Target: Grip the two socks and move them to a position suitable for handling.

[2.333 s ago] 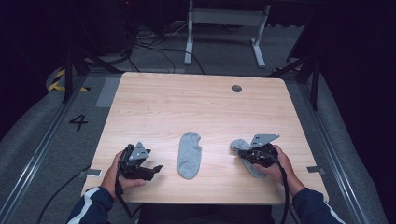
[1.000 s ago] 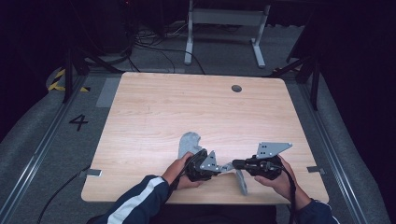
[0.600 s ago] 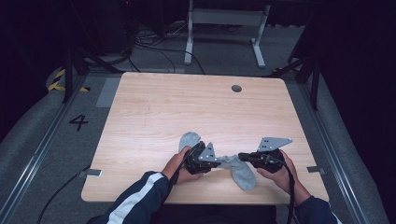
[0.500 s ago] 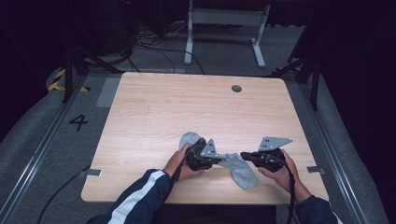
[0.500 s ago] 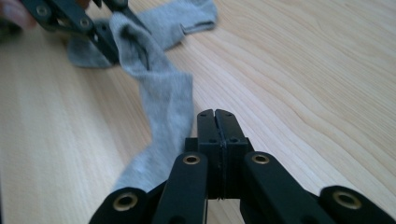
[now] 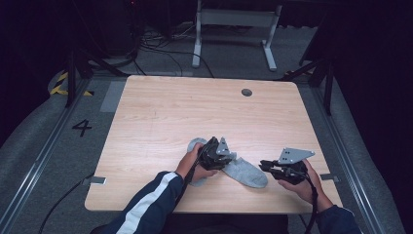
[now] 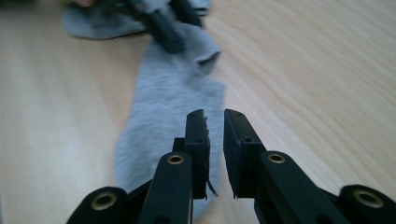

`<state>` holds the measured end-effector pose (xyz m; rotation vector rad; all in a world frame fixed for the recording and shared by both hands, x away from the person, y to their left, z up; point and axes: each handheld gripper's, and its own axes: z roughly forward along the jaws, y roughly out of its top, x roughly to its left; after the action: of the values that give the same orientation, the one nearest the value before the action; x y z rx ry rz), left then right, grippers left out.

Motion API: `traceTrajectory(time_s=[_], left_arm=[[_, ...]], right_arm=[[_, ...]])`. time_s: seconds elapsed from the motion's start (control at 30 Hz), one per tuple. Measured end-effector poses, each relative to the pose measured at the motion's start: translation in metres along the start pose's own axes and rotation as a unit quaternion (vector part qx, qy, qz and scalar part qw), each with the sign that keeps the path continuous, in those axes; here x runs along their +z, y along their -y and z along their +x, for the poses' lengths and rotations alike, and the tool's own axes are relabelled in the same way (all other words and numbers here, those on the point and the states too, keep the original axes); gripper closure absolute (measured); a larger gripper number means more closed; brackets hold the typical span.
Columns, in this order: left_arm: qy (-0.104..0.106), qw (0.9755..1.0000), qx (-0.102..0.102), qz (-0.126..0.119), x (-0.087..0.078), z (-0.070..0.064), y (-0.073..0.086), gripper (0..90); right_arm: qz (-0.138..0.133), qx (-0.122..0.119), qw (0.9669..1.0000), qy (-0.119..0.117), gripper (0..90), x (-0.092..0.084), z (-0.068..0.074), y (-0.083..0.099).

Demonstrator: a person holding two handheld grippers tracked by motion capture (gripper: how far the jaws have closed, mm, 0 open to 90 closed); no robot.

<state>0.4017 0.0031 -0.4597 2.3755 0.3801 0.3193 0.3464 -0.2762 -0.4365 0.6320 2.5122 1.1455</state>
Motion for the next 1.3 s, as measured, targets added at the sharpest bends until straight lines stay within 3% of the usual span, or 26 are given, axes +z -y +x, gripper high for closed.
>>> traceTrajectory(time_s=[0.1, 0.17, 0.4, 0.67, 0.8, 0.9, 0.93, 1.1, 1.3], left_arm=[[0.002, 0.9999, 0.006, 0.013, -0.001, -0.002, -0.001, 61.6], [0.000, 0.9999, 0.003, 0.017, -0.001, -0.003, -0.001, 59.4], [-0.014, 0.9993, 0.005, 0.033, 0.006, -0.002, 0.001, 57.4], [-0.016, 0.9993, -0.010, 0.032, 0.016, 0.004, -0.002, 58.1], [-0.014, 0.9992, -0.018, 0.032, 0.018, 0.007, -0.004, 57.3], [-0.012, 0.9993, -0.018, 0.029, 0.019, 0.008, -0.004, 57.1], [-0.013, 0.9993, -0.017, 0.030, 0.019, 0.008, -0.004, 57.1], [-0.015, 0.9992, -0.008, 0.037, 0.019, 0.008, -0.006, 57.2], [-0.001, 0.9991, -0.016, 0.038, 0.020, 0.012, -0.007, 58.2]], right_arm=[[0.011, -0.026, 0.9991, -0.031, 80.7, 0.000, 0.009, 0.006], [0.035, -0.038, 0.9978, -0.043, 81.1, 0.004, 0.016, 0.011], [0.077, -0.049, 0.9934, -0.070, 82.3, 0.014, 0.029, 0.023], [0.072, -0.051, 0.9912, -0.098, 83.1, 0.018, 0.041, 0.021], [0.071, -0.065, 0.9890, -0.113, 81.9, 0.020, 0.055, 0.019], [0.071, -0.079, 0.9873, -0.118, 74.7, 0.019, 0.064, 0.015], [0.060, -0.089, 0.9874, -0.116, 74.4, 0.016, 0.066, 0.012], [0.032, -0.093, 0.9905, -0.096, 73.9, 0.004, 0.059, 0.009], [0.049, -0.078, 0.9914, -0.093, 71.1, 0.013, 0.044, 0.016]])
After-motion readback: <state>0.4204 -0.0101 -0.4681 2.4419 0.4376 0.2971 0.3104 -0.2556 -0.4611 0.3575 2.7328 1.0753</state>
